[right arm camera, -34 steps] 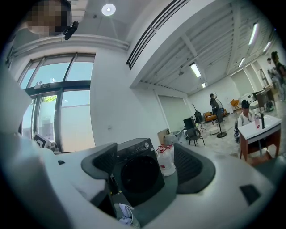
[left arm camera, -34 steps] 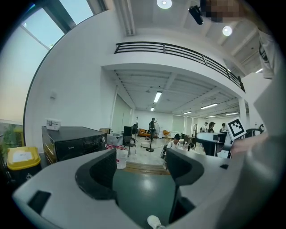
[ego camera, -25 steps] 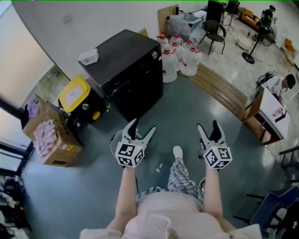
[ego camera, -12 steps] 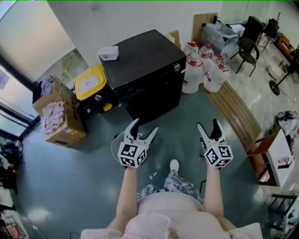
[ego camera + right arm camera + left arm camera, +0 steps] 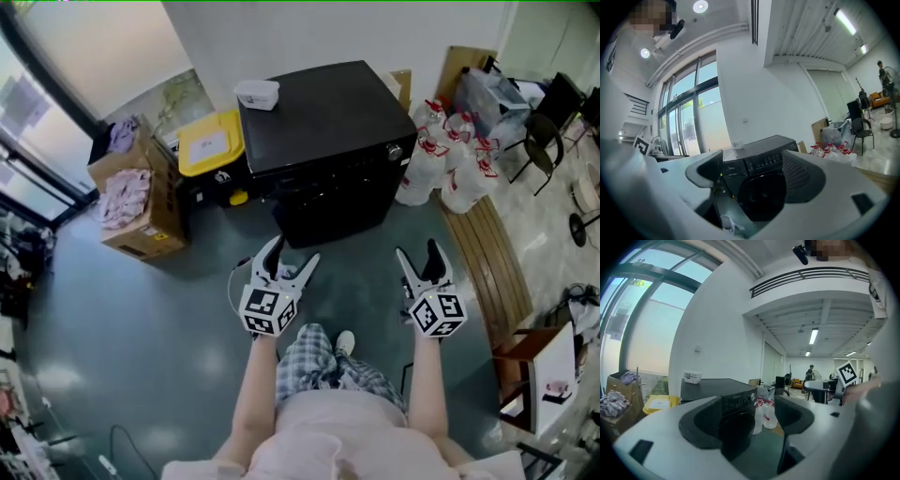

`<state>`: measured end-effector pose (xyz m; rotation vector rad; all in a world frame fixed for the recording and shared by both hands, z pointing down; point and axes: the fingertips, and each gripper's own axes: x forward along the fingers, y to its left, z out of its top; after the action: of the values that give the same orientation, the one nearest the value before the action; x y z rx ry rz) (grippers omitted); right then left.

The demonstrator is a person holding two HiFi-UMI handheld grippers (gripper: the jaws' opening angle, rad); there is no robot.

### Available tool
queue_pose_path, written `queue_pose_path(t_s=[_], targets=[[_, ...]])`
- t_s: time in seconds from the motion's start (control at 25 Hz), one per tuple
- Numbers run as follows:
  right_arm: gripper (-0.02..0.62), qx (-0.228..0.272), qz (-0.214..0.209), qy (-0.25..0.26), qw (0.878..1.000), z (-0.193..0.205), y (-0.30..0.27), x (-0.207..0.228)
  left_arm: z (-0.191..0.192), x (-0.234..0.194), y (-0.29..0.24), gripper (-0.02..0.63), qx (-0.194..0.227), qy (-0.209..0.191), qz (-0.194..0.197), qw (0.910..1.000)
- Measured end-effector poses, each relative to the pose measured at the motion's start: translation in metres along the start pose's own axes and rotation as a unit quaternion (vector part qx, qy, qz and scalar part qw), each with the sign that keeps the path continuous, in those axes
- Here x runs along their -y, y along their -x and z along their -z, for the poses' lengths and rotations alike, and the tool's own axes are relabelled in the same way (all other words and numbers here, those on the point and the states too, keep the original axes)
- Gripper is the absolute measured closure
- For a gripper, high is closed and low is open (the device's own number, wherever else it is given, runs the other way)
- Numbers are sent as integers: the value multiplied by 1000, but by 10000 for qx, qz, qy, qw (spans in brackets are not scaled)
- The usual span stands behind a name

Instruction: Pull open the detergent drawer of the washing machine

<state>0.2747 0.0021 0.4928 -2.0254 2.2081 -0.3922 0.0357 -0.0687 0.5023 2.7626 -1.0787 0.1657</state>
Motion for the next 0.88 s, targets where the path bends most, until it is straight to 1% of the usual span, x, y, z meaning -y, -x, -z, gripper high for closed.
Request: queue_pose_path(t_s=[0.32,0.44,0.72,0.88], targets=[[202,-170,-457,106,9988,-2,-90,-9,-6,-59,-41,268,28,-36,-416,9991],[202,-243,-601,153,9978,-2,-130,-10,-6,-87,-60,268,61,46,-550,9985],[202,-373,-1000,243,9940,-10,-237,-24,-20,-154,-111,268,1,11,-732,9973],[202,-378,-1200,337,9915,-16,-283,-36,-27,-185,-135,268,4,0,-773,9970]])
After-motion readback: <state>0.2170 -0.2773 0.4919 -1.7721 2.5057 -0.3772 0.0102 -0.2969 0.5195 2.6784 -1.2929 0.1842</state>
